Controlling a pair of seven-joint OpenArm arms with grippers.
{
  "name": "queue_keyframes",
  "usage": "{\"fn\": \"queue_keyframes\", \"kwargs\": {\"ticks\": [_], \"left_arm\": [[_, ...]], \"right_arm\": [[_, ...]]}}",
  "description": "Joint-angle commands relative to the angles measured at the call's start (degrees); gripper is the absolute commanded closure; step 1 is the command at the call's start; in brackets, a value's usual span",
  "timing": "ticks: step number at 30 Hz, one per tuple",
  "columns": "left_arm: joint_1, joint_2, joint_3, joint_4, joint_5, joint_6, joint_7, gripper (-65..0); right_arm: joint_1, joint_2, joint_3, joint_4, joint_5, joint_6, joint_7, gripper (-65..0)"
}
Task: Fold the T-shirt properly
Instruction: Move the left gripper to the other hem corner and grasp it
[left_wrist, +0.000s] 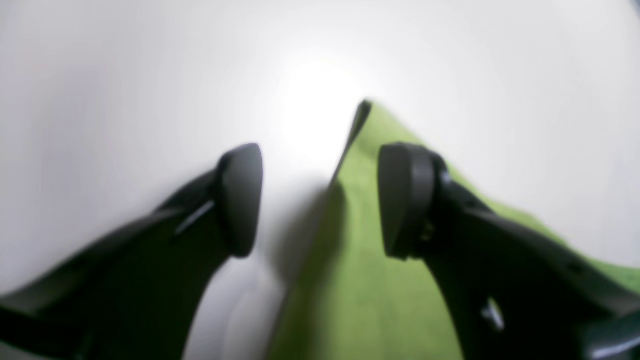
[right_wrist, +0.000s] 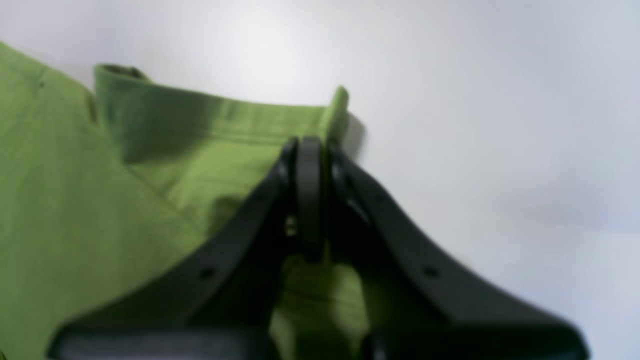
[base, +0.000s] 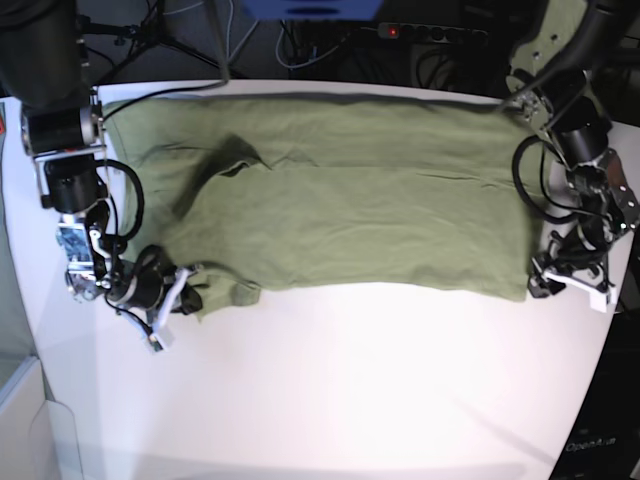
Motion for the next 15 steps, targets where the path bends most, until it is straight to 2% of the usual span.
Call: {"fn": "queue_keyframes", "kwargs": {"ticks": [1,10,15], "left_arm": [[-1.74,-1.04,0.08,0.18,0.15,-0.48,-1.34,-35.5],[-4.55,-0.87,0.44,-4.21,4.37,-0.48,-3.28,-35.5],[-4.73,-0.69,6.15,-7.47,4.11,-0.48,-6.09,-35.4]], "right_arm": [[1.46,0.62,0.14,0.77,0.2,0.36,0.14,-1.0],[1.37,0.62,0.14,0.77,0.2,0.36,0.14,-0.9],[1.37,0.62,0.14,0.77,0.2,0.36,0.14,-1.0]]}}
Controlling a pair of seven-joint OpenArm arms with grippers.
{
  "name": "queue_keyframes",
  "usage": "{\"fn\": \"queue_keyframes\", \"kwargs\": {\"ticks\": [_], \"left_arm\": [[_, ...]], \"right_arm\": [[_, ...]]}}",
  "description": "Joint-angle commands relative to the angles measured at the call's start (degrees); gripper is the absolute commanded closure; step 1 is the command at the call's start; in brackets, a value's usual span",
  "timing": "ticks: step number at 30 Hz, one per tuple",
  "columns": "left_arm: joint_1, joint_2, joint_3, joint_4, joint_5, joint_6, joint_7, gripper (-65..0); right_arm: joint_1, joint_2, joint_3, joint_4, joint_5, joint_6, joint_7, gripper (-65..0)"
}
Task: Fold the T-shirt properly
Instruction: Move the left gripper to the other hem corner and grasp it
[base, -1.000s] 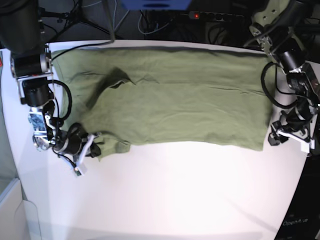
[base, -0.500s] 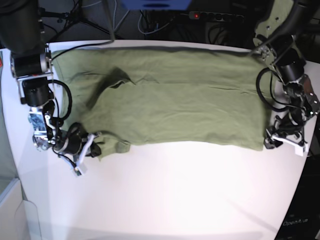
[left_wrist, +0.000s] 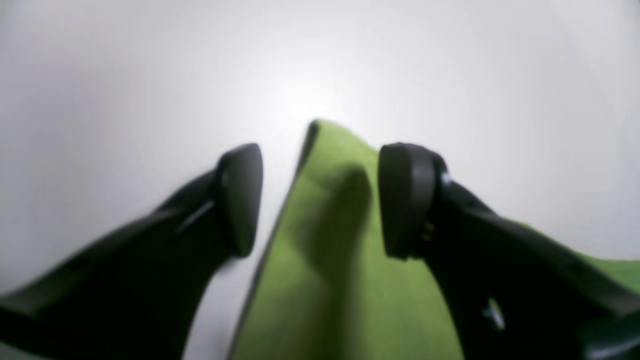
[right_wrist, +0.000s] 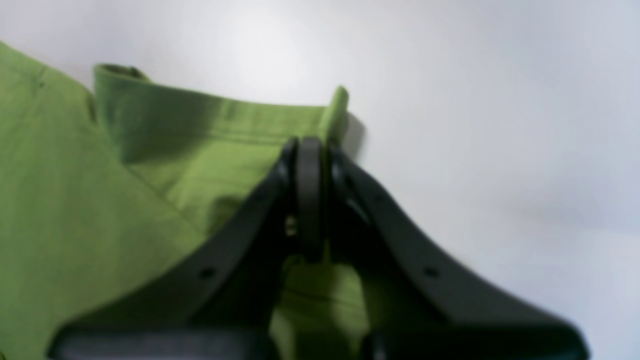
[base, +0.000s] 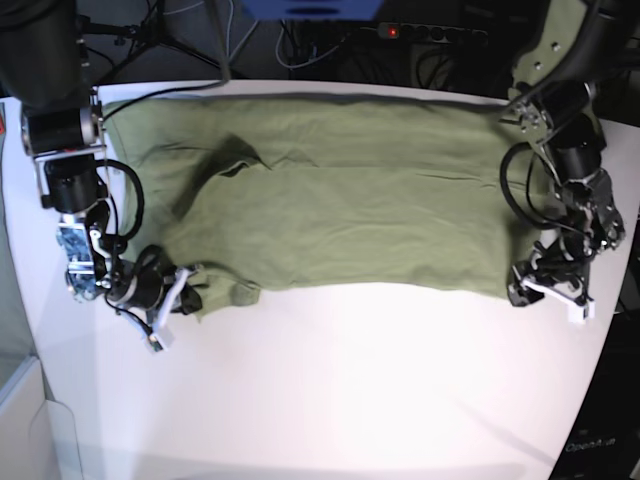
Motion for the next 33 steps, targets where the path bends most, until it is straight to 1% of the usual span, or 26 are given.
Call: {"fn": "queue_keyframes", "kwargs": {"ticks": [1,6,11,12,22,25,26,33], "left_arm": [[-1.3,-0.69,0.67,0.18,-0.29,-0.3,0.16,-35.3],[-1.21,0.45,0.84,0.18,-0.2,-0.3,0.07,-35.2],[-1.12,0.45,0.93,0.18,-0.2,-0.3,-0.02,-34.8],[-1.12,0.45,0.93,0.18,-0.29,-0.3,-0.1,-33.4],[-0.95,0.45,0.67,0.18,-0.29,-0.3,-0.1,-8.7],[-0.95,0.45,0.67,0.18,-0.29,-0.3,-0.1,-2.5],[-0.95,0.45,0.58,0.27,-0.29,-0.3,-0.1,-1.7],[-1.03,0.54,0.58,1.15,-0.38,-0.83,0.07,-2.8]], "right_arm": [[1.37,0.62,0.14,0.77,0.2,0.36,0.12,-1.2],[1.46,0.62,0.14,0.77,0.2,0.36,0.03,-1.3],[1.73,0.62,0.14,0.77,0.2,0.36,-1.29,-1.3],[1.81,0.62,0.14,0.77,0.2,0.36,-1.38,-1.3],[1.81,0.62,0.14,0.77,0.2,0.36,-1.38,-1.3],[1.73,0.62,0.14,0.77,0.2,0.36,-1.38,-1.3],[1.64,0.62,0.14,0.77,0.2,0.36,-1.38,-1.3],[1.46,0.62,0.14,0.86,0.2,0.19,-0.94,-1.0]]}}
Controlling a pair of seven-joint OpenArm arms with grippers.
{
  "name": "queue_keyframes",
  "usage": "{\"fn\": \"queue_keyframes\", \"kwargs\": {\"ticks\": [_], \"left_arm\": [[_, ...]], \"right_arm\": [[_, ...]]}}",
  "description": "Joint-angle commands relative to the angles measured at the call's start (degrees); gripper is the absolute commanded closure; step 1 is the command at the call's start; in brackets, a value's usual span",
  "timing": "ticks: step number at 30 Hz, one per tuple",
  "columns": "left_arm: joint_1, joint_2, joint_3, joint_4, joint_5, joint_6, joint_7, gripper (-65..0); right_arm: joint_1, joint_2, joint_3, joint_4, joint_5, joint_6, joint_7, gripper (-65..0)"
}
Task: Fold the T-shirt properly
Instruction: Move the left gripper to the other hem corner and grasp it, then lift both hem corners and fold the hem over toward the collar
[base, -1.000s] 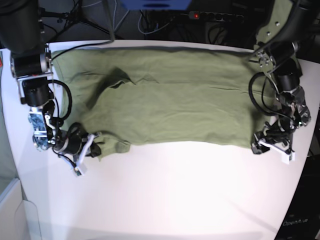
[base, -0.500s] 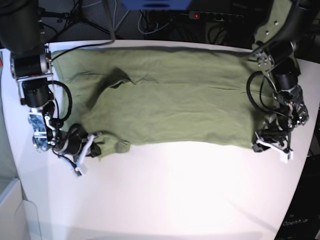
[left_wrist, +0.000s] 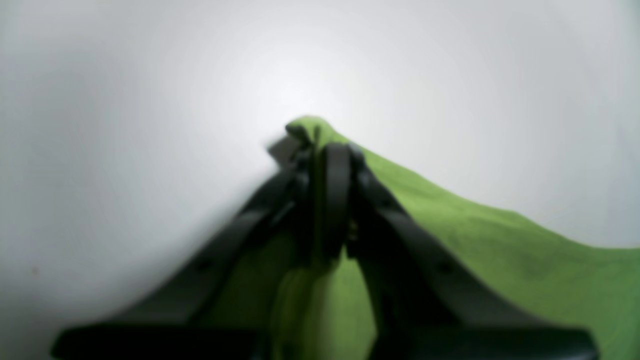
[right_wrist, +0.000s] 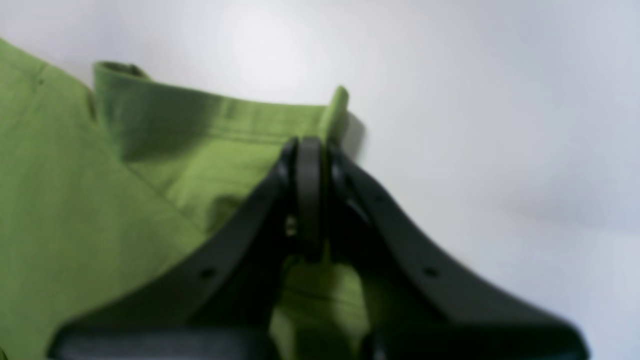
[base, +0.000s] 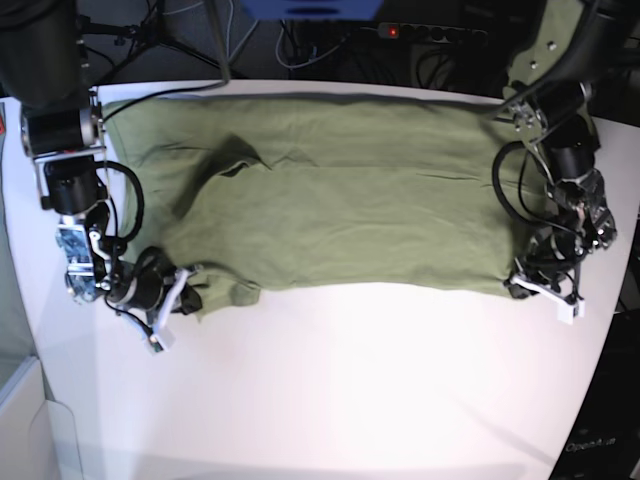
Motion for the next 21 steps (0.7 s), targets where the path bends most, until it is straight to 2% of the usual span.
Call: {"fn": "queue_keyframes", "kwargs": {"ticks": [1,4,8,13,21], "left_arm": [[-1.12,-0.56,0.01,2.18,-0.36,-0.57,-0.34,-2.8],[-0.33,-0.38,0.1,4.55,-0.36,-0.57,0.01,-2.8],[0.64,0.85,0.36,6.31,-0.36,-0.57,0.1,-2.8],[3.45,1.38,0.19,12.38,-0.36,-0.66,3.26,-2.8],[10.57,4.28,0.01,26.88,-0.44,-0.66,7.75,-2.8]], "right_arm": [[1.22,0.71,0.23,0.8,0.2,0.19,0.13,-1.0],[1.13,1.32,0.41,1.59,0.29,0.19,0.48,-1.0],[-2.65,2.55,0.5,9.32,0.29,-0.08,0.04,-1.0],[-9.59,4.75,0.41,20.93,0.2,-6.06,-0.31,-1.0],[-17.94,7.13,2.08,32.18,0.2,-6.41,-0.4,-1.0]]}}
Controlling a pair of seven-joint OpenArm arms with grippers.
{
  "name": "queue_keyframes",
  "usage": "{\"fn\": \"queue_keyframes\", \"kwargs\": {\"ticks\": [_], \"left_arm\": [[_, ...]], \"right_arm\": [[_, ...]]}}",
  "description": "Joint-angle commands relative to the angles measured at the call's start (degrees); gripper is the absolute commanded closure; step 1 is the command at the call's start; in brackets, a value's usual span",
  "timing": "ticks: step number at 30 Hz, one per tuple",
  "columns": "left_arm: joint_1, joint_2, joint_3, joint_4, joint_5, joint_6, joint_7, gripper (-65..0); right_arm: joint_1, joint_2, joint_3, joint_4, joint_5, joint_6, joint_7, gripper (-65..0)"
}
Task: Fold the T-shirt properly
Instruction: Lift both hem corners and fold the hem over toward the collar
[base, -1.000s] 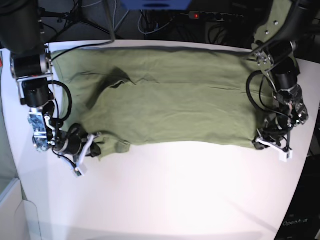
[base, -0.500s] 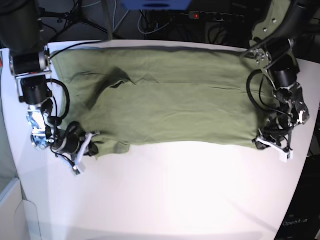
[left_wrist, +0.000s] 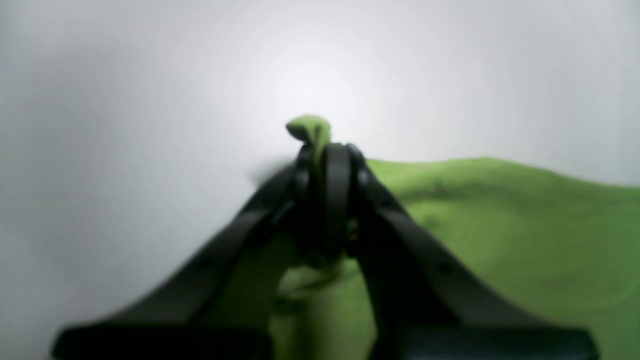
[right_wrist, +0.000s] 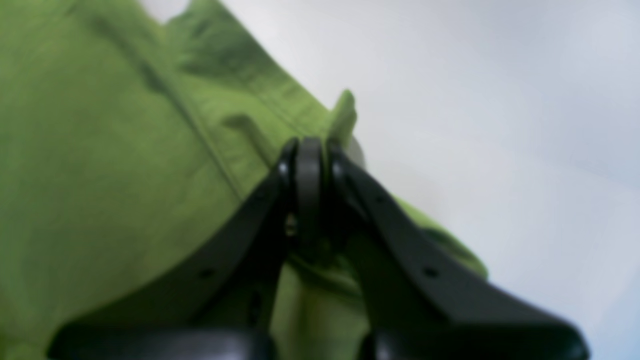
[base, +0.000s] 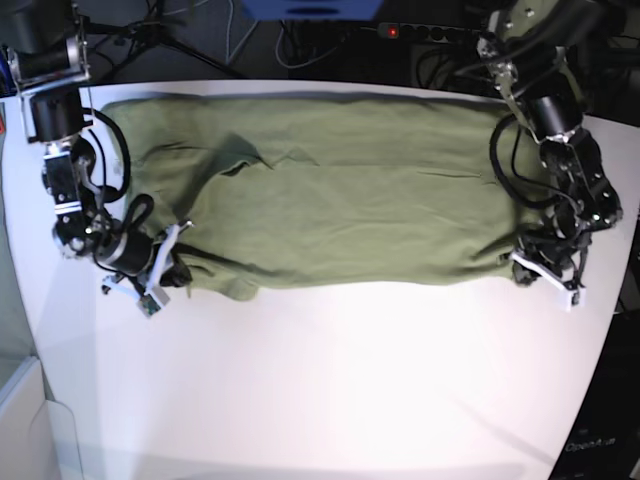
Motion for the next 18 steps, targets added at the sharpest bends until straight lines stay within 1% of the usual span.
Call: {"fn": "queue_keyframes", "kwargs": {"ticks": [1,4,7,11,14,15,18], "left_arm": [[-0.4,-0.15,-0.19,3.14,-0.75,-0.31,-0.62,-2.8],[2.51,0.55,-0.19,7.71,-0.75,-0.31,-0.01,-2.8],[5.14,1.08,-0.19,11.4,-0.75,-0.31,0.78,-2.8],[8.31,2.13,-0.27,16.68,-0.75,-0.39,0.96,-2.8],[9.98,2.22,-0.27,19.49,-0.93,-0.39,0.96,-2.8],[10.59,2.22,-0.27,19.93,-1.54,-0.39,0.96,-2.8],[13.58,1.78,-0.27,21.86,-6.11,-0.39,0.96,-2.8]], "right_arm": [[-0.25,1.27,2.13,2.42,0.79,0.04,1.29,-1.0],[-3.94,1.27,5.56,7.34,0.79,0.04,0.76,-1.0],[-7.46,1.36,8.72,13.15,0.79,0.04,-2.23,-1.0],[-13.96,1.36,12.5,22.38,0.79,0.04,-2.93,-1.0],[-17.74,1.36,14.79,27.74,0.79,0.04,-5.22,-1.0],[-18.8,1.36,15.32,29.15,0.79,0.04,-5.48,-1.0],[-23.46,1.36,16.72,33.72,0.79,0.04,-5.57,-1.0]]}}
